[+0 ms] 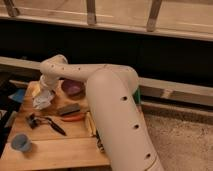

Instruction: Wipe table surface with towel

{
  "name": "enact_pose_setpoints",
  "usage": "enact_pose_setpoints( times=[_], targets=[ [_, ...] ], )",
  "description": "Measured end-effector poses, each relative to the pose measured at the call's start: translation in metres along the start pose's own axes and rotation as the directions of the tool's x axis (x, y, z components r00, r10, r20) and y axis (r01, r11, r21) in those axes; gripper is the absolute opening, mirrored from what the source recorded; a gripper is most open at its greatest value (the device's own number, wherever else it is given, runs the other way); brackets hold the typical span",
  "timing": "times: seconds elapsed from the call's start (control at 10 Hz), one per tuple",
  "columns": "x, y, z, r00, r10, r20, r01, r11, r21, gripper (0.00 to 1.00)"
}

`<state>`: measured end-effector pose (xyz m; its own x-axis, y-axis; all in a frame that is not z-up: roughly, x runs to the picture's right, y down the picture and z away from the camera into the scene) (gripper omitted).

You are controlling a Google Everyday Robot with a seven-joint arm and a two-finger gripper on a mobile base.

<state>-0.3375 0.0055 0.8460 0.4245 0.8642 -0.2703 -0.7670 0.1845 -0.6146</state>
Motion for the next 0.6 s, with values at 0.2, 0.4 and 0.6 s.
enact_pose_setpoints(
  times=[0.2,0.4,0.6],
  targets=[
    [-0.008,0.006,-0.008,1.0,-0.016,0.024,0.017,1.0,-0.014,0.8],
    [-0.013,0.018,-0.002,0.999,-0.039,0.028,0.04,0.998,-0.038,0.8],
    [-0.017,0.023,0.002,0.998,-0.055,0.029,0.056,0.997,-0.056,0.8]
  ],
)
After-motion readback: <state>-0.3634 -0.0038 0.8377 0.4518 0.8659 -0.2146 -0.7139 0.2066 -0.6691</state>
